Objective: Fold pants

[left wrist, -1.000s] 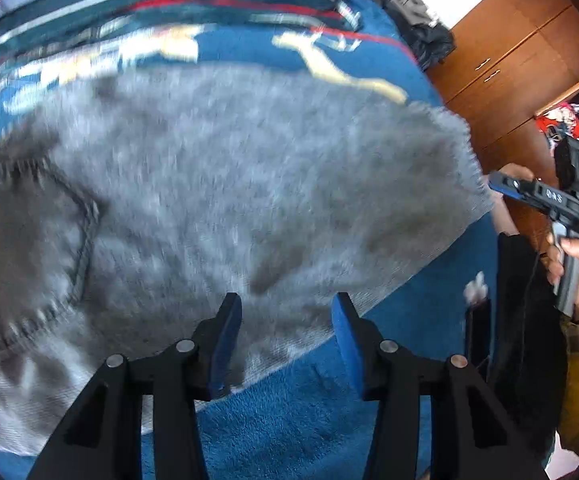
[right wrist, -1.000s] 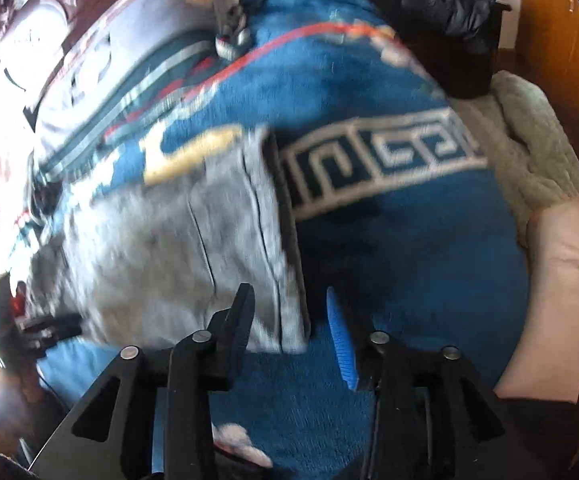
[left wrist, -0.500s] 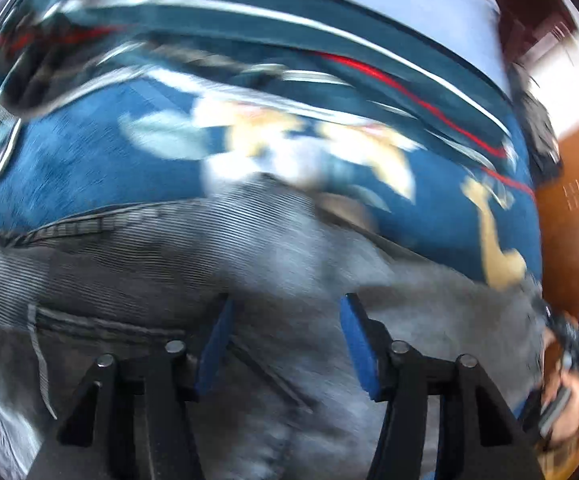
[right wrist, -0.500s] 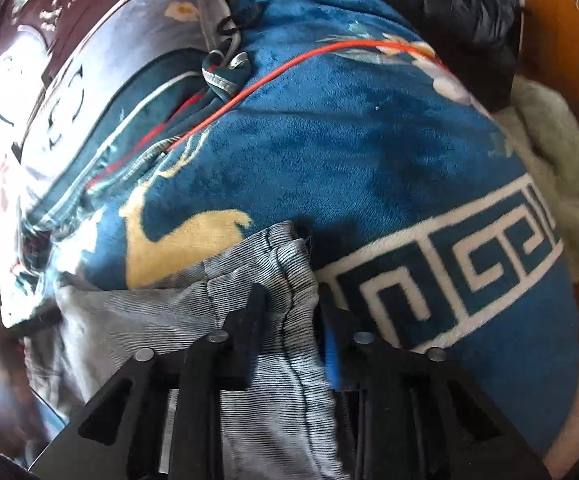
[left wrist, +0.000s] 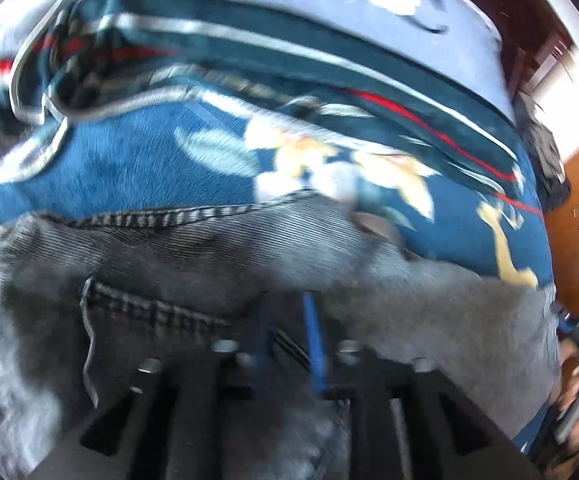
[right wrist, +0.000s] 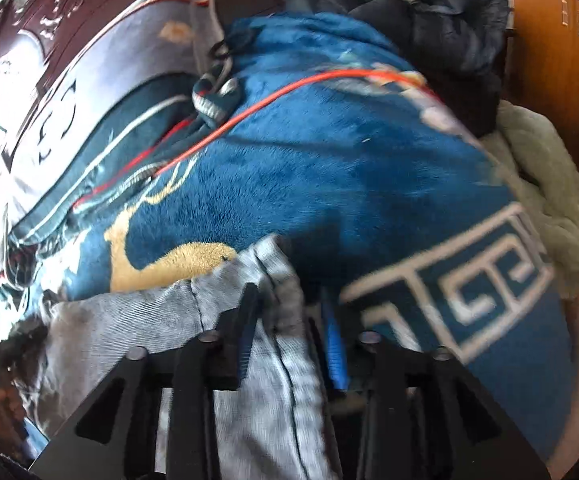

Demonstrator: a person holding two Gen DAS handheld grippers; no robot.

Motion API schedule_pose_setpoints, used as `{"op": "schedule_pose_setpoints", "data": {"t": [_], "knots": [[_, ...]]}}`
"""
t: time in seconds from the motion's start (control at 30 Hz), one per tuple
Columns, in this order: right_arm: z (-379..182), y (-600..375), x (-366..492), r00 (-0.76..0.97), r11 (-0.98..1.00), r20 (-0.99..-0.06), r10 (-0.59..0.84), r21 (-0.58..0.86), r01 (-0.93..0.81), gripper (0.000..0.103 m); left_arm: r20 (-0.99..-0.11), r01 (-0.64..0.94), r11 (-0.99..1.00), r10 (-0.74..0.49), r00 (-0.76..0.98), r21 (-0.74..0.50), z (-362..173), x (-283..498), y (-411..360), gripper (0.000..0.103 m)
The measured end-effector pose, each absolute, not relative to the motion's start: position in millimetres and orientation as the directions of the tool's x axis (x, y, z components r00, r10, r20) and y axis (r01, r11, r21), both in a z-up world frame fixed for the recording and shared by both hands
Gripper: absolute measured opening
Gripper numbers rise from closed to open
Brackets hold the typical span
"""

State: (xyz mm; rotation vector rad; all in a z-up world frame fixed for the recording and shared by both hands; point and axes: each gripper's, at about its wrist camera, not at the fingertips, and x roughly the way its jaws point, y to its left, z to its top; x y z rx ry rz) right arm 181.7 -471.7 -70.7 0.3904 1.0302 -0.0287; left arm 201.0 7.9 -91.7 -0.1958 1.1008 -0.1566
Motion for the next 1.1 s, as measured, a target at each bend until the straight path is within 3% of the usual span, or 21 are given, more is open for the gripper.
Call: {"op": "schedule_pose_setpoints", "data": {"t": [0.03, 0.07, 0.13, 0.33, 0.37, 0.4, 0.5, 0.63, 0.8, 0.9, 1.1], "knots": [[-61, -472, 174, 0.516, 0.935, -0.841, 0.162, 0.298, 0.192, 0.035, -0.856, 0.065, 0.973, -0.226, 0.466, -0.221, -82, 191, 1, 0.051], [-55, -473, 168, 0.51, 0.937, -0.843, 0.169, 0.299, 0.182, 0.038, -0.846, 0.093, 0.973, -0.231, 0.48, -0.213, -75, 183, -4, 0.068], [-45, -476, 147, 0.498, 0.934, -0.846, 0.192, 0.314, 0.172, 0.05, -0.827, 0.154, 0.965, -0.263, 0.498, -0.214, -64, 161, -15, 0.076], [-62, -471, 92, 0.427, 0.924, -0.874, 0.232, 0.334, 0.183, 0.051, -0.866, 0.255, 0.938, -0.322, 0.382, -0.236, -81, 117, -30, 0.076], [-67, -468, 93, 0.413, 0.927, -0.88, 0.235, 0.331, 0.178, 0.044, -0.878, 0.258, 0.939, -0.312, 0.362, -0.227, -89, 111, -33, 0.076], [-68, -462, 95, 0.414, 0.935, -0.881, 0.229, 0.318, 0.16, 0.024, -0.891, 0.263, 0.942, -0.294, 0.345, -0.209, -96, 108, -36, 0.076], [-55, -449, 90, 0.439, 0.963, -0.884, 0.159, 0.236, 0.127, 0.016, -0.916, 0.306, 0.948, -0.196, 0.35, -0.086, -104, 98, -41, 0.067], [-41, -450, 70, 0.485, 0.959, -0.863, 0.139, 0.239, 0.151, 0.015, -0.915, 0.314, 0.947, -0.177, 0.364, -0.058, -106, 93, -36, 0.067], [-71, -458, 73, 0.408, 0.944, -0.9, 0.152, 0.254, 0.209, 0.018, -0.907, 0.326, 0.945, -0.163, 0.388, -0.03, -108, 88, -42, 0.067], [-66, -457, 73, 0.424, 0.953, -0.899, 0.105, 0.213, 0.214, 0.029, -0.909, 0.31, 0.95, -0.155, 0.387, -0.03, -103, 84, -42, 0.068], [-53, -459, 72, 0.502, 0.95, -0.856, 0.126, 0.25, 0.188, 0.029, -0.885, 0.386, 0.916, -0.263, 0.384, -0.105, -89, 69, -60, 0.072]]}}
